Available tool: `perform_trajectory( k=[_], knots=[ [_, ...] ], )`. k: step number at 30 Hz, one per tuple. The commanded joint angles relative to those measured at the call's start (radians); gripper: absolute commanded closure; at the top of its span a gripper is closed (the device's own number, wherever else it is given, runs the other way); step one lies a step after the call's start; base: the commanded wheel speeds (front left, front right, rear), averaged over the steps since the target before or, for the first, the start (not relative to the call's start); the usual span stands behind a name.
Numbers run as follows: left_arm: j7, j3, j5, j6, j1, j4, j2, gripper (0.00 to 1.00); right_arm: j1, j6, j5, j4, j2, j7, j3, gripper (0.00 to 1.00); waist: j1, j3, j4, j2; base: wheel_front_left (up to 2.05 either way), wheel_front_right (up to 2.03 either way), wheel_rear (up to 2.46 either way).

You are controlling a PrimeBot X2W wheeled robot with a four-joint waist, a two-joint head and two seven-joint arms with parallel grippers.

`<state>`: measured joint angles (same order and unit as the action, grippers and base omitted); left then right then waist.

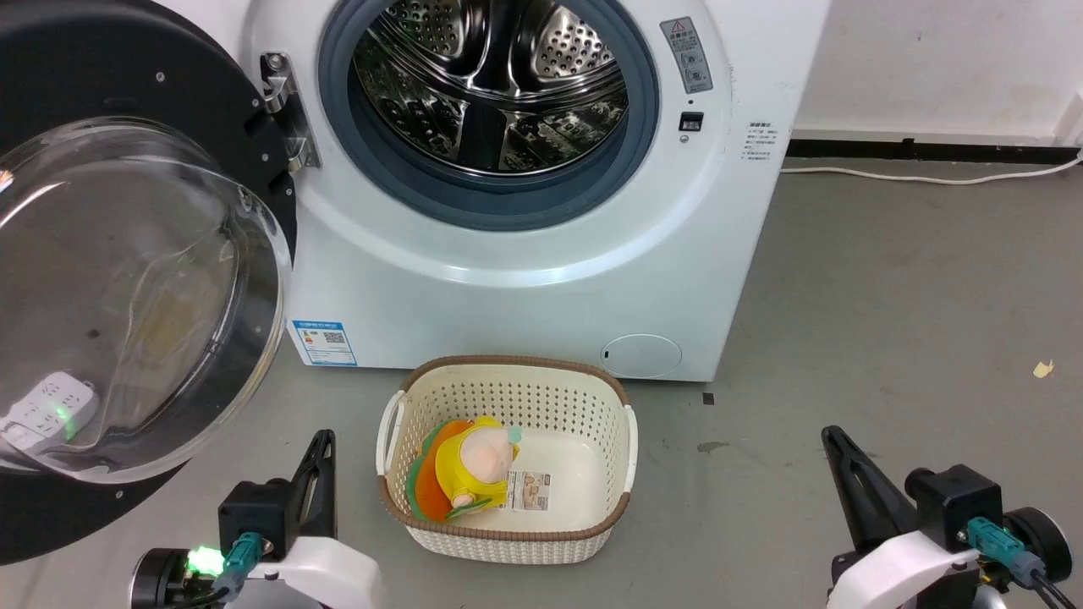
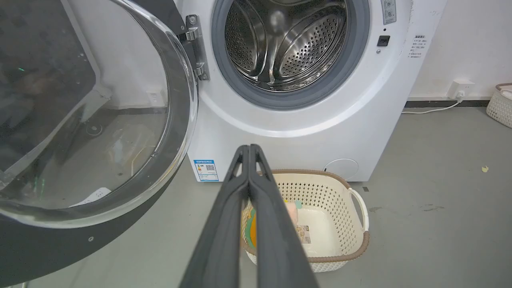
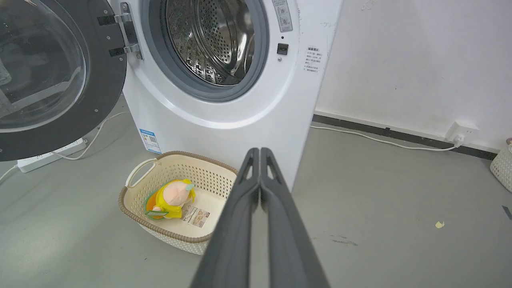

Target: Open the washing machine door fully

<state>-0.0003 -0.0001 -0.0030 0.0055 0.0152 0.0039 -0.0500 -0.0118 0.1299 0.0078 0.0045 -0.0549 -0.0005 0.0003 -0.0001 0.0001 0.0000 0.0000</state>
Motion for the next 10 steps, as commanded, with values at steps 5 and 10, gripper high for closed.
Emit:
perform_trajectory(
  k=[5,10],
  knots=[
    [0.0,0.0,0.003,-0.005,-0.015,-0.004,0.0,1.0,0.012,0.001,-0.008,-0.005,0.005,0.0,0.0,1.0,0.0001,0.0,0.0,0.0,0.0,0.0,0.0],
    [0.0,0.0,0.003,-0.005,-0.015,-0.004,0.0,1.0,0.012,0.001,-0.008,-0.005,0.005,0.0,0.0,1.0,0.0001,0.0,0.0,0.0,0.0,0.0,0.0]
  ],
)
